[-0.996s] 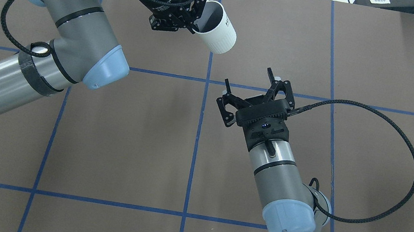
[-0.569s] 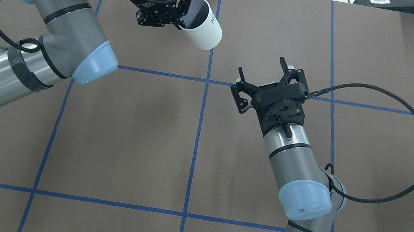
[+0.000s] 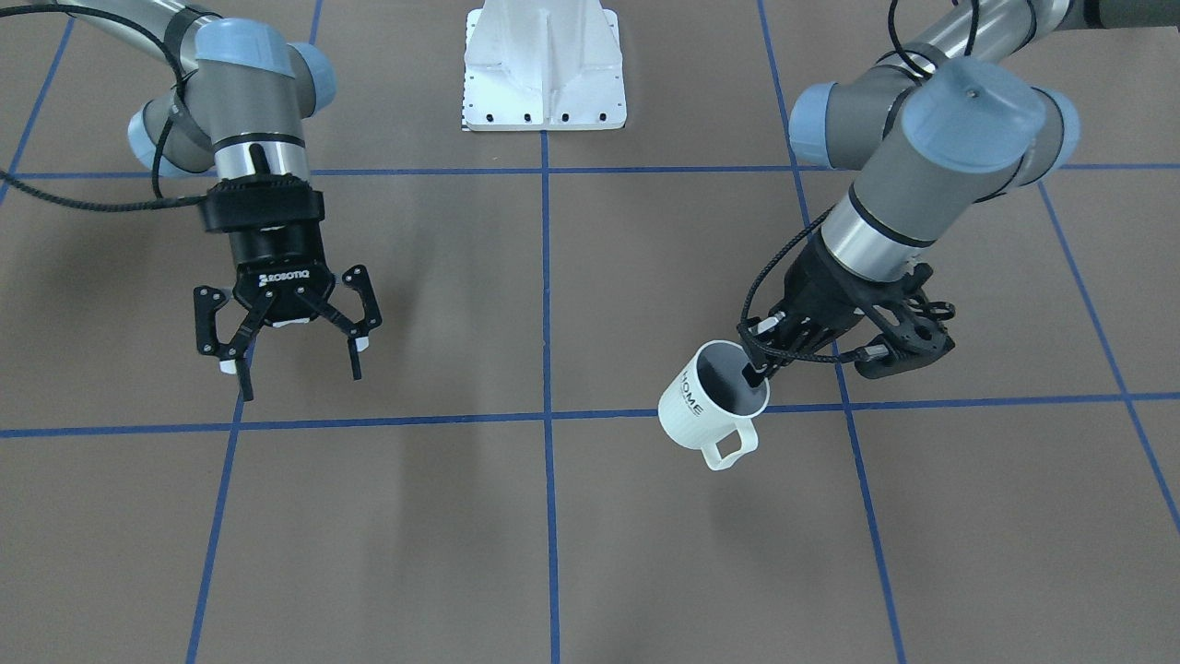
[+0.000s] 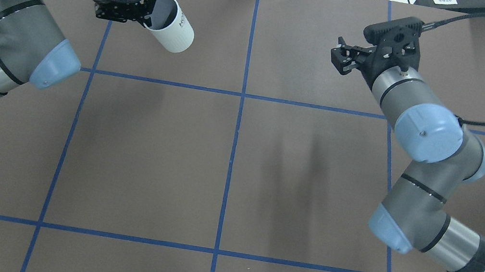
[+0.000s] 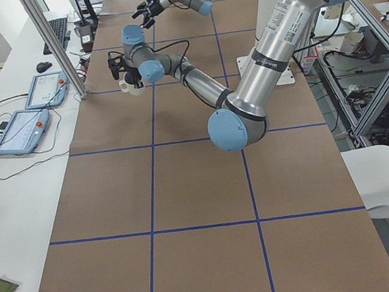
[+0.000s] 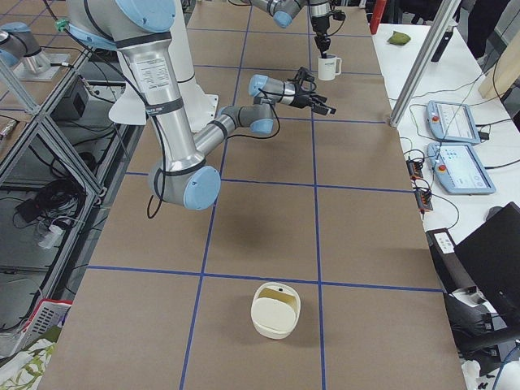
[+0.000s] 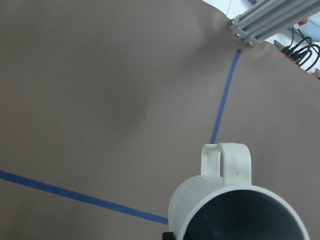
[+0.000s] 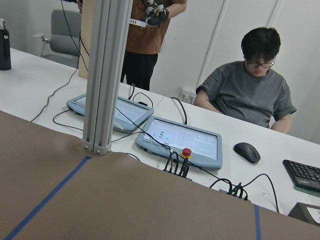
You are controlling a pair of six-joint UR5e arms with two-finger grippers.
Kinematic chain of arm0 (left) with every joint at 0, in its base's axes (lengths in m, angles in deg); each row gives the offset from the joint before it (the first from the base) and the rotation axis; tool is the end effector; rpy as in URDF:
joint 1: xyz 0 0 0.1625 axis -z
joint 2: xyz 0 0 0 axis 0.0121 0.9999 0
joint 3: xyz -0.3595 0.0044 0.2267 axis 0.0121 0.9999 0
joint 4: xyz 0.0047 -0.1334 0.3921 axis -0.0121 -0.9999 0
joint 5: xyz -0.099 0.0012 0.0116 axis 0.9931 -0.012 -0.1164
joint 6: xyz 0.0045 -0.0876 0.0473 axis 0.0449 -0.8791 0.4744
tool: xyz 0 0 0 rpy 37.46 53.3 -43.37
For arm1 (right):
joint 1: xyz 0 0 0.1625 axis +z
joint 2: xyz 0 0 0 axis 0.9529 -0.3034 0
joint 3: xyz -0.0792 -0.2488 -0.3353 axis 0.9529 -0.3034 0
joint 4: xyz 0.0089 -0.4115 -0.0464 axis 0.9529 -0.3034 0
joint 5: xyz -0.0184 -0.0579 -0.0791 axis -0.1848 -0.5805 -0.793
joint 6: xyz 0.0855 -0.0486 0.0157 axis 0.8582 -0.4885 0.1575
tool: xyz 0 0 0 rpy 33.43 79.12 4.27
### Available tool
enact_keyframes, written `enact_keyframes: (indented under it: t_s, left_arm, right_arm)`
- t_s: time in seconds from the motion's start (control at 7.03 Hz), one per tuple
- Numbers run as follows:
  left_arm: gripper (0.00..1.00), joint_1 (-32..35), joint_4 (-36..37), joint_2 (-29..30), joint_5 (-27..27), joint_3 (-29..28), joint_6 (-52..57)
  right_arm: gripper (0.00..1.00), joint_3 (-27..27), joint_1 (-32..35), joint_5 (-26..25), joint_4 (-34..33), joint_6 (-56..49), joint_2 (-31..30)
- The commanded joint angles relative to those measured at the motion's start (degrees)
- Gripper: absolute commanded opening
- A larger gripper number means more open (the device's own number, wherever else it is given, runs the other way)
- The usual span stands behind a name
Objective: Left arm hands cup to right arm to dump lemon
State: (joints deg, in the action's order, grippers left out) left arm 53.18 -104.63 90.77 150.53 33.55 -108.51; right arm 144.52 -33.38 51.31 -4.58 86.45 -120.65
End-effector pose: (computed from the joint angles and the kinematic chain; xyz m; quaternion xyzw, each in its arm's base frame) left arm 0.3346 -0.5950 0.2581 0.0459 0.5085 -0.1728 0.8423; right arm -0.3656 -0.5187 0.2919 0.5229 -0.2885 0.0370 0.8012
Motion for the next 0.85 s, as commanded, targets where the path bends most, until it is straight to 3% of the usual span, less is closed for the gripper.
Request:
enact_keyframes:
  t_s: [0.0, 0.14, 0.28, 0.43, 0.57, 0.71]
  left_arm:
    - [0.00, 1.23, -0.09, -9.58, 0.09, 5.55, 8.02]
    - [0.00, 1.75, -0.09, -14.33, 0.00, 8.11, 11.27]
    - [0.00, 2.02, -0.44, -18.90, -0.09, 9.18, 17.22]
    - [0.00, 3.07, -0.53, -22.95, 0.00, 9.88, 24.33]
    - [0.00, 3.69, -0.62, -26.21, 0.09, 9.89, 31.54]
    - [0.00, 4.56, -0.62, -27.81, 0.26, 9.89, 36.39]
  right_arm:
    - [1.00, -0.07, 10.90, 23.83, -8.72, 1.18, -1.13]
    - [1.00, -0.34, 16.27, 34.85, -10.14, 0.83, -2.18]
    - [1.00, -0.69, 20.32, 42.18, -12.15, 0.48, -3.32]
    - [1.00, -0.69, 24.63, 49.39, -18.79, 0.04, -2.99]
    - [1.00, -0.69, 28.15, 54.07, -22.51, -1.79, -3.24]
    - [1.00, -1.04, 30.19, 54.55, -24.63, -9.64, -4.29]
